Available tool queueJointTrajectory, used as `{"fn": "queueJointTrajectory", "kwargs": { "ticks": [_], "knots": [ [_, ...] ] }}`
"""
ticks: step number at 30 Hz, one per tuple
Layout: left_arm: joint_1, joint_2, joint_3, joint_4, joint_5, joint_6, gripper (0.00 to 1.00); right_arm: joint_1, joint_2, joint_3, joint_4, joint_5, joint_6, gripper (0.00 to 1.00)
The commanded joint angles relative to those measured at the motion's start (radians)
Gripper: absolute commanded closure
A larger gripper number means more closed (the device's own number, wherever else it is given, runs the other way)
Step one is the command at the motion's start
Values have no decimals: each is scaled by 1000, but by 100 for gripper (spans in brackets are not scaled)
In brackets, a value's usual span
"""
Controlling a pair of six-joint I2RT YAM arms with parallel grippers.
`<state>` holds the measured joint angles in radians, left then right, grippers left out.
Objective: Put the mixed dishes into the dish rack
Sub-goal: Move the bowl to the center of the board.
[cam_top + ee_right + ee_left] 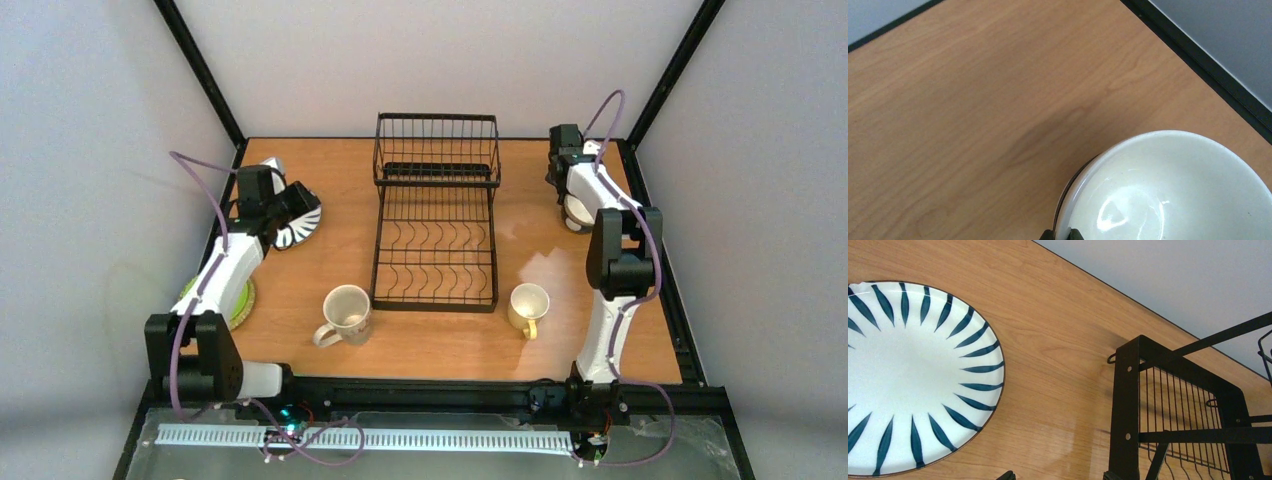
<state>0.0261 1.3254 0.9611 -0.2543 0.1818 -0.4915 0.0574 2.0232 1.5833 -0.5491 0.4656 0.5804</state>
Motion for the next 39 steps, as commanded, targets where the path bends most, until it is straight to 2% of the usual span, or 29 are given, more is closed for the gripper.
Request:
{"fn": "queueJointTrajectory", "kwargs": {
  "ticks": [1, 13, 19, 25, 28, 35, 37, 39],
  "knots": [
    [-8, 26, 49, 8, -11, -9, 0, 3, 81, 86, 0, -70, -4, 97],
    [-8, 81, 84, 3, -19, -7, 0, 4, 248, 331, -69, -89, -30, 96],
    [-9, 92, 85, 3, -20, -8, 0, 2, 274, 374, -85, -88, -34, 95],
    [-8, 82, 83, -10, -22, 4, 0, 3, 243, 354, -95, -89, -26, 82],
    [-8, 67, 81, -22, -26, 11, 0, 5, 202, 313, -72, -98, -21, 70],
    [-9, 20, 71, -41, -34, 16, 0, 5, 119, 246, -45, -99, -17, 55],
    [-8, 6, 67, -44, -35, 15, 0, 5, 101, 230, -37, -103, -19, 54],
    [-9, -7, 64, -48, -38, 14, 0, 5, 84, 214, -26, -109, -22, 47]
  ]
}}
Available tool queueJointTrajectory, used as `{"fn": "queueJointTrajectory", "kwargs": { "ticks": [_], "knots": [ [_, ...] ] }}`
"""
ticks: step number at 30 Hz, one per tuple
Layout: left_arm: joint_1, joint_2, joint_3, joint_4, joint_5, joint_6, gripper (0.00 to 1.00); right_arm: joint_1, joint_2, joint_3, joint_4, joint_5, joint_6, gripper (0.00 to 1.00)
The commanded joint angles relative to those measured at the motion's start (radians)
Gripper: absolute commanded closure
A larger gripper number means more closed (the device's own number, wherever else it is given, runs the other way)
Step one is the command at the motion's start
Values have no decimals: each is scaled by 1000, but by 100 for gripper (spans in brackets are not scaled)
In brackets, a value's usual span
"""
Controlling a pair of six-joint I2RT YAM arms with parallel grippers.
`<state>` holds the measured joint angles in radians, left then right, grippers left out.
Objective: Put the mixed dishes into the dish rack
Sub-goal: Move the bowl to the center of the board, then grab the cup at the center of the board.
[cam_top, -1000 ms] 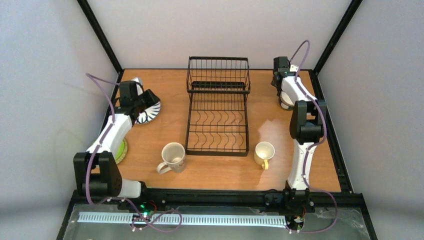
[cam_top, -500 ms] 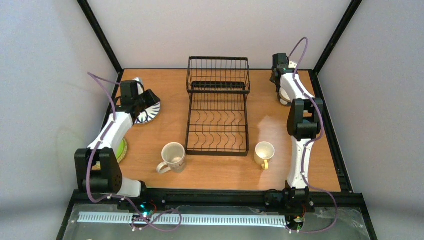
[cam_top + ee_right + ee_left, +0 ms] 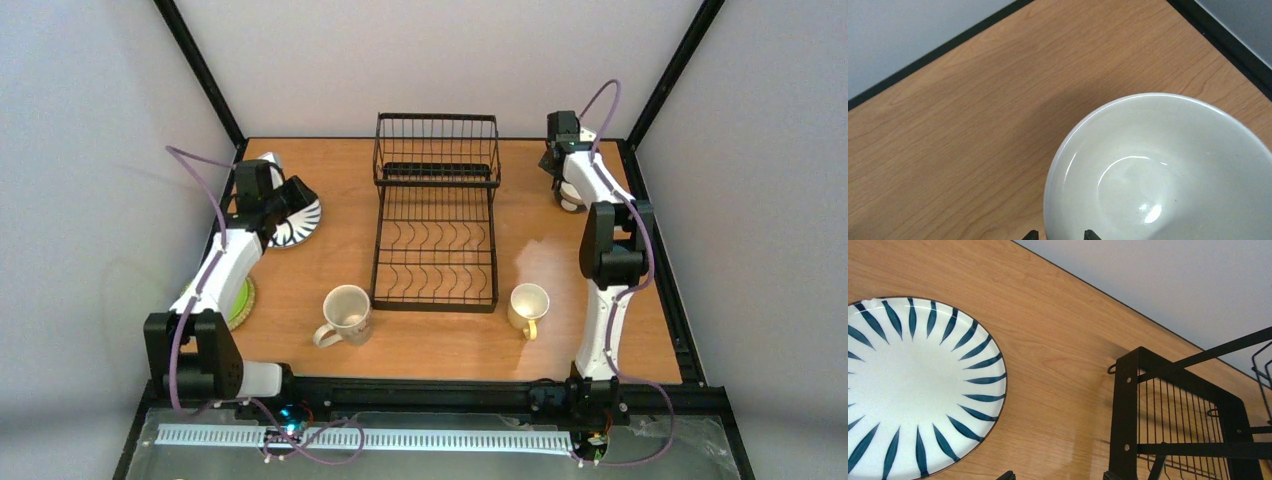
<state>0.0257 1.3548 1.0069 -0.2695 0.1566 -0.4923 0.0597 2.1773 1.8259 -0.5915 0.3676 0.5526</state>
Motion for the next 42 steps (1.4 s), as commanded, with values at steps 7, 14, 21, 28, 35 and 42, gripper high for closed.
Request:
{"fn": "queueJointTrajectory", "kwargs": {
  "ticks": [7, 14, 21, 28, 35, 42],
  "knots": [
    [-9, -83, 6, -55, -31, 14, 0, 3, -130, -81, 51, -35, -7, 17],
    [-8, -141, -5, -87, -56, 14, 0, 5, -225, -135, 105, -65, -28, 1],
    [-9, -217, -24, -141, -92, -7, 0, 26, -324, -195, 172, -124, -45, 1],
    [-6, -264, -62, -189, -115, -49, 0, 51, -415, -284, 262, -210, -35, 1],
    [15, -281, -70, -228, -176, -88, 0, 71, -475, -321, 298, -254, -35, 1],
    [56, -195, -28, -292, -214, -120, 0, 92, -501, -327, 317, -257, -38, 1]
  ]
}}
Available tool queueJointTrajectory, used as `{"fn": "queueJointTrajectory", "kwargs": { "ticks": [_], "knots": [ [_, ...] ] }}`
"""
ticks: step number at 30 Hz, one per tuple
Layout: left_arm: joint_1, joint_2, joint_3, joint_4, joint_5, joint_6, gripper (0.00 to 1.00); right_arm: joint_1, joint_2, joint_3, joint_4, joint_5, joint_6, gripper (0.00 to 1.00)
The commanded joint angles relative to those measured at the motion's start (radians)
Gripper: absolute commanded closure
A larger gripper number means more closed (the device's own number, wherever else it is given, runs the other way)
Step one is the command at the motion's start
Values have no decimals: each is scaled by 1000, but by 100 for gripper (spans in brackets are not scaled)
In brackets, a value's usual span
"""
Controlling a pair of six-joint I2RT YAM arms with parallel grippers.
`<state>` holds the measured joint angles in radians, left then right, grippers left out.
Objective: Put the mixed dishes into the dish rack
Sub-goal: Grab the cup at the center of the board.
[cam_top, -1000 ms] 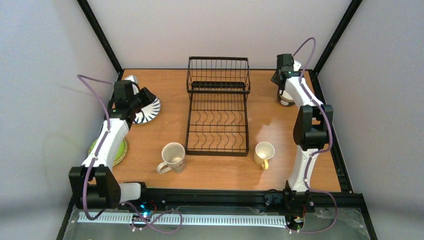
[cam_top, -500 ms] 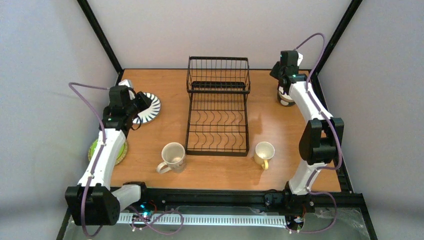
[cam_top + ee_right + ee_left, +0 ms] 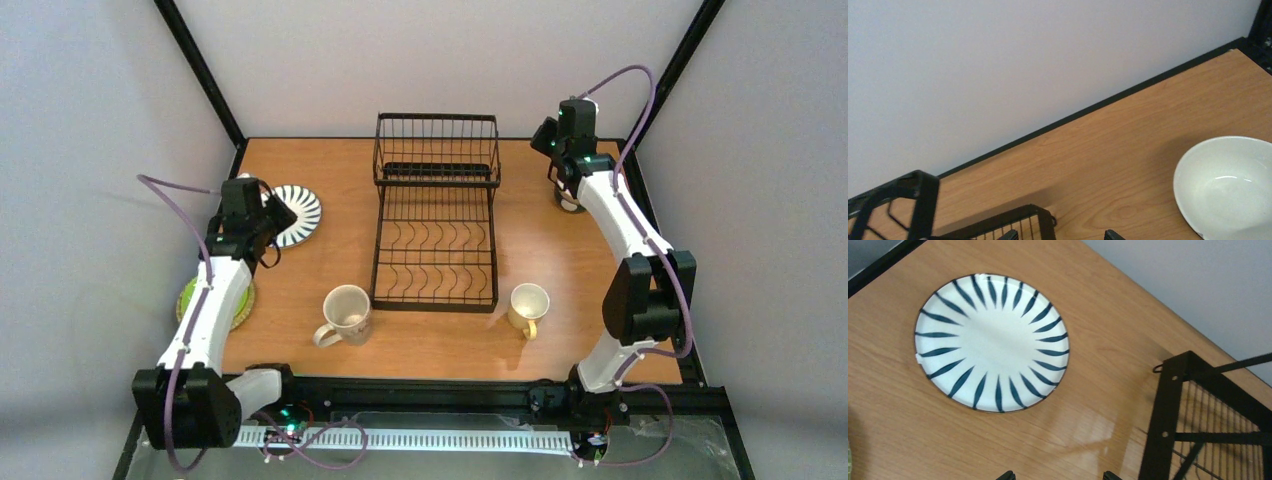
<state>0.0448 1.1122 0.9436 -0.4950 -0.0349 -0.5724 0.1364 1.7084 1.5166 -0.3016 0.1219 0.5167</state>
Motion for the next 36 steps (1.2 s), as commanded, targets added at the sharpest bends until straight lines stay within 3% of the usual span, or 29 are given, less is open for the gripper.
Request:
{"fn": "queueJointTrajectory", "kwargs": {
  "ticks": [1, 6, 9, 15, 23, 26, 36],
  "knots": [
    [62, 54, 24, -57, 12, -54, 0, 17, -33, -19, 31, -14, -3, 1],
    [221, 67, -64, 20, 233, -124, 0, 27, -47, -19, 39, -23, -28, 1],
    [257, 84, -92, 40, 280, -139, 0, 29, -55, -21, 37, -21, -44, 1],
    [260, 57, -151, 53, 402, -168, 0, 28, -68, -16, 18, -8, -72, 1],
    [260, -255, -315, -88, 529, -207, 1, 35, -94, -46, 6, 7, -68, 1],
    [255, -300, -333, -159, 570, -196, 4, 43, -101, -51, 2, 17, -71, 1],
    [238, -418, -411, -127, 576, -176, 8, 56, -104, -39, -14, 31, -82, 1]
  ]
}}
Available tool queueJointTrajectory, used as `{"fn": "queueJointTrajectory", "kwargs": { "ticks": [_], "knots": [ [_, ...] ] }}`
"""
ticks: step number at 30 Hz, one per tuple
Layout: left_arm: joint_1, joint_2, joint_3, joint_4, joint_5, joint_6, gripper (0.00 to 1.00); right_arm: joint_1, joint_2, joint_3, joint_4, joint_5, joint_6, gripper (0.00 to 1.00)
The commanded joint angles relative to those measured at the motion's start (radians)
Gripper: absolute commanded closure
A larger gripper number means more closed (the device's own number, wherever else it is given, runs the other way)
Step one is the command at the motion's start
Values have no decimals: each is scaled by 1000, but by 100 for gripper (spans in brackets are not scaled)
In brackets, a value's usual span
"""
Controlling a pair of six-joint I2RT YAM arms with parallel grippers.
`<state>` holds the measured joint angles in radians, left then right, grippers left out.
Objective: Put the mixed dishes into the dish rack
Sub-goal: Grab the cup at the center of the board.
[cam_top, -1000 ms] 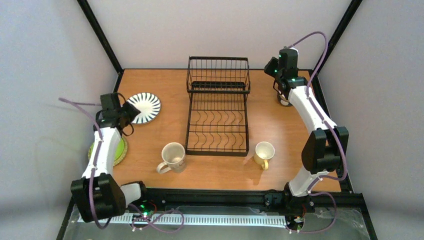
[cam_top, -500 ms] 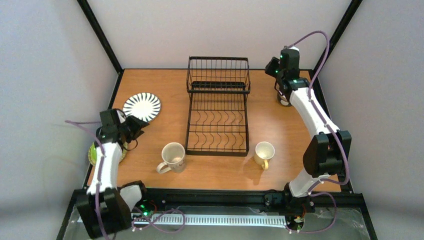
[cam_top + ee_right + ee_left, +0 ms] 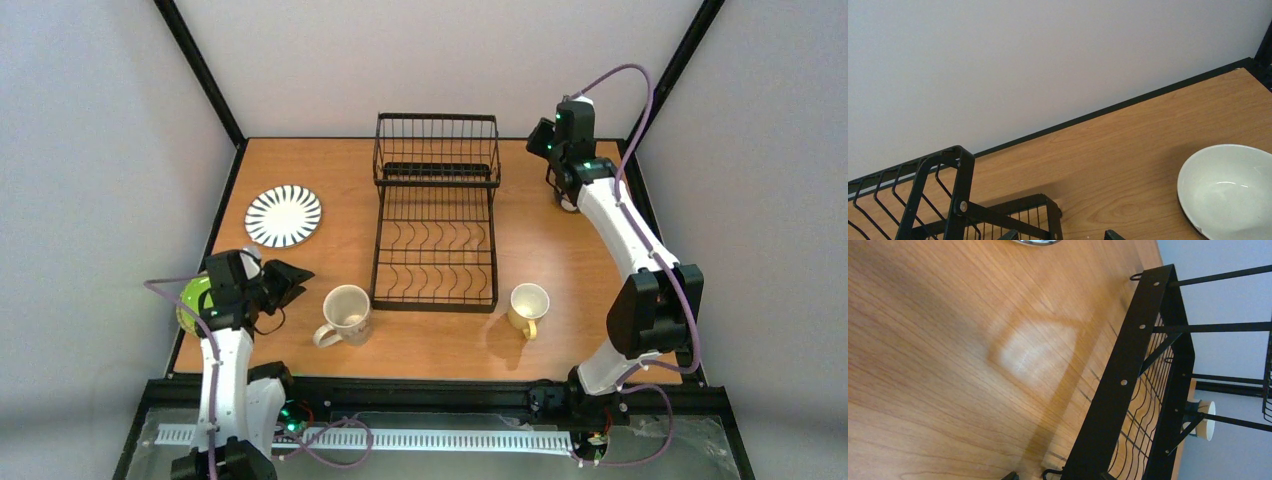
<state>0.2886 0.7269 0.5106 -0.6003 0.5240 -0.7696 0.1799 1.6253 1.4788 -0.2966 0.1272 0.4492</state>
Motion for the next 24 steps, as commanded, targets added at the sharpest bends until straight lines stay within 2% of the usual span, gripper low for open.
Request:
{"fn": "queueJointTrajectory", "kwargs": {
  "ticks": [1, 12, 24],
  "knots": [
    [-7, -38, 28, -24, 12, 32, 8, 16, -19, 3, -23, 28, -16, 1],
    [-43, -95, 75, -10, 35, 129, 8, 44, -21, 23, -61, 79, -33, 1],
    [-84, -115, 106, -39, 150, 229, 14, 46, -44, 30, -94, 119, -39, 1]
  ]
}}
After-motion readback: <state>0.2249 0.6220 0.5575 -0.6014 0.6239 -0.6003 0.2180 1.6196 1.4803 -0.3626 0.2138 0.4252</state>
